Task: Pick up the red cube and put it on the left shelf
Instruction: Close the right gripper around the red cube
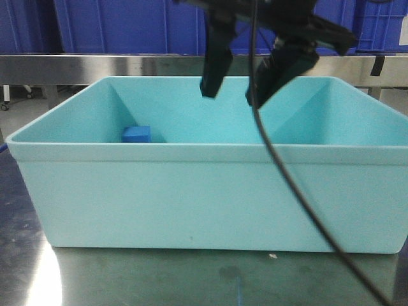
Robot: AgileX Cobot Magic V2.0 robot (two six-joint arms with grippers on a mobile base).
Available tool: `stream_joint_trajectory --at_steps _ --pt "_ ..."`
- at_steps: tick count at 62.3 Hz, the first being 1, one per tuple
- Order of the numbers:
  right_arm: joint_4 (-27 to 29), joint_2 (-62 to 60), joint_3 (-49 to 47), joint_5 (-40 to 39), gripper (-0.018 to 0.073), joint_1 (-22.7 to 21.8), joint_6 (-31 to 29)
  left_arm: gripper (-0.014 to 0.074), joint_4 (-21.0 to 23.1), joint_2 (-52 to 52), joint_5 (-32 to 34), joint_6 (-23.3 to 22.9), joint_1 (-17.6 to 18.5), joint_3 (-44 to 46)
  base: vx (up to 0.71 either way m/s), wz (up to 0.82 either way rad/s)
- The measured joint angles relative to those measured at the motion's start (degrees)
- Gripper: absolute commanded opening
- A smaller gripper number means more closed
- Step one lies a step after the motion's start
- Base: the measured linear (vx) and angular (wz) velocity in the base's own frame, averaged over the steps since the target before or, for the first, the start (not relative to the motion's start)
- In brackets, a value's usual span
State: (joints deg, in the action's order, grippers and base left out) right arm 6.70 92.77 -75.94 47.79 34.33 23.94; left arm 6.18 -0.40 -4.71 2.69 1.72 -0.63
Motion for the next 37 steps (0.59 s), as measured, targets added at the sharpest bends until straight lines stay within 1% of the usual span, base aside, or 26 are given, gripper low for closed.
stream_joint_trajectory --at_steps 10,13,24,37 --pt "-3.99 1.45 0.0 0.63 0.0443 0.0 3.33 0.0102 0.0 0.0 0.0 0.0 0.0 0.0 0.0 0.0" --pt "-4.57 1.69 0.0 0.63 0.0466 0.0 3.68 0.0102 0.0 0.0 0.0 0.0 0.0 0.0 0.0 0.0" --pt "-5.22 3.07 -0.03 0.27 0.0552 0.0 4.05 0.0102 0.0 0.0 0.0 0.0 0.0 0.0 0.0 0.0" --pt "-5.45 3.37 -0.03 -0.35 0.0557 0.0 4.54 0.0102 0.0 0.0 0.0 0.0 0.0 0.0 0.0 0.0"
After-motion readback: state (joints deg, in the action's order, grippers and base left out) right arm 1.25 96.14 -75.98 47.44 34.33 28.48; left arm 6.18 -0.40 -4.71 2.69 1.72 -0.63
